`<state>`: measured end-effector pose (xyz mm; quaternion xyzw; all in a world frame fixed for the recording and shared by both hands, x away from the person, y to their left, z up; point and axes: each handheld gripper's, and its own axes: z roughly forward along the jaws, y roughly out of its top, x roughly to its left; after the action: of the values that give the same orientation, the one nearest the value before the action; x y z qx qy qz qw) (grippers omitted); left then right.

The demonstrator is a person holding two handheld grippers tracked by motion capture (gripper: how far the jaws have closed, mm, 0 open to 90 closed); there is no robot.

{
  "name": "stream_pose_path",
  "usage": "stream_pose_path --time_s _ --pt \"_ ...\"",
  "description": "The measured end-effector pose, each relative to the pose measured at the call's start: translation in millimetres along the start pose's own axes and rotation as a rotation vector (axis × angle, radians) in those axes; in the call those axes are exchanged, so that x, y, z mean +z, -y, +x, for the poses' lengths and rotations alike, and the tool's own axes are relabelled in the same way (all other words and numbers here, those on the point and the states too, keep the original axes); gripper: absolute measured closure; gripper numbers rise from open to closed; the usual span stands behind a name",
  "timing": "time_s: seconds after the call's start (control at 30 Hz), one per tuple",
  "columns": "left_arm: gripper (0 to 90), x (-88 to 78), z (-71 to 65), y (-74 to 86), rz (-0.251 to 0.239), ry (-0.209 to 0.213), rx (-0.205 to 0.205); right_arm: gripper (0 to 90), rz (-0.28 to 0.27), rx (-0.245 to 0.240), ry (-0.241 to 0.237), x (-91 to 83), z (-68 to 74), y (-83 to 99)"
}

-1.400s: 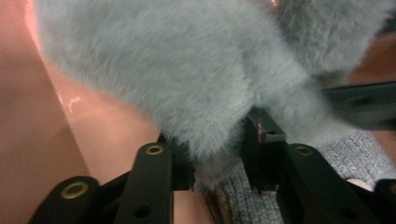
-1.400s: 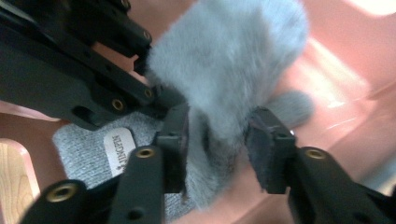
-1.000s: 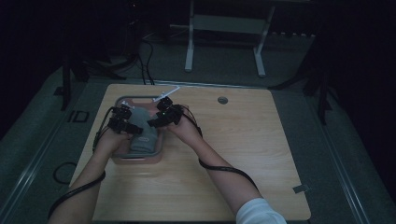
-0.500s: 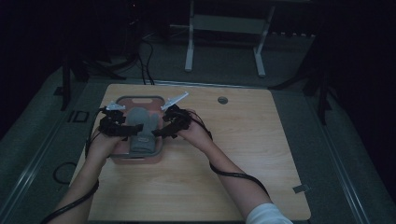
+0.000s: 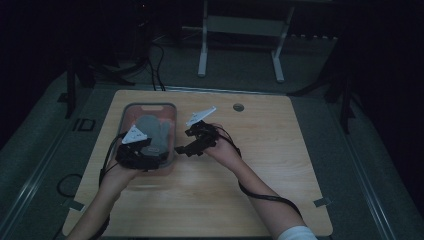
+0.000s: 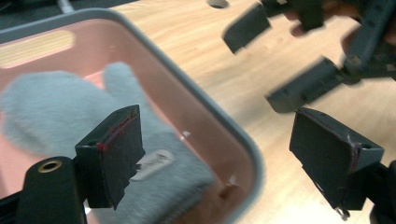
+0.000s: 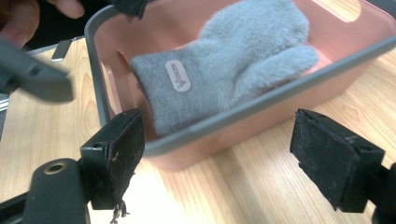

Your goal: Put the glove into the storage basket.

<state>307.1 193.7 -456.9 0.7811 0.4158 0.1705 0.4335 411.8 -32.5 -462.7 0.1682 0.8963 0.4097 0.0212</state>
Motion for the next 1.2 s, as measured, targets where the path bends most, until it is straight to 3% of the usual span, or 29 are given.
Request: stream_pose_path --time_s 0.03,0.23,0.3,0.33,0.57,0.8,1.03,1.2 --pt "17.8 -1.4 -8.6 0.9 -0.005 0.014 0.018 17.8 -0.004 -0.004 0.0 -2.2 0.6 2.5" --pt "17.8 -4.4 -27.0 3.3 -0.027 0.069 0.047 17.8 0.001 -0.017 0.008 -13.3 3.2 16.9" --pt "17.8 -4.0 -34.5 5.7 -0.049 0.122 0.084 17.8 0.001 -0.018 0.01 -17.7 4.2 22.4" --pt "17.9 -2.7 -38.1 7.1 -0.044 0.149 0.082 17.8 0.001 -0.02 0.01 -20.0 4.7 25.8" --pt "17.8 10.3 -53.3 19.9 -0.012 0.205 0.103 17.4 0.013 -0.002 0.013 -27.6 4.2 45.9" --pt "17.8 27.3 -64.5 36.9 0.011 0.271 0.097 17.1 0.029 0.006 0.022 -26.1 0.4 70.2" --pt "17.8 44.8 -73.8 50.7 0.041 0.29 0.118 17.0 0.004 0.001 0.034 -22.6 -1.2 92.3" --pt "17.8 55.9 -76.7 58.7 0.041 0.303 0.116 15.0 0.016 -0.01 0.03 -18.6 -1.0 107.8"
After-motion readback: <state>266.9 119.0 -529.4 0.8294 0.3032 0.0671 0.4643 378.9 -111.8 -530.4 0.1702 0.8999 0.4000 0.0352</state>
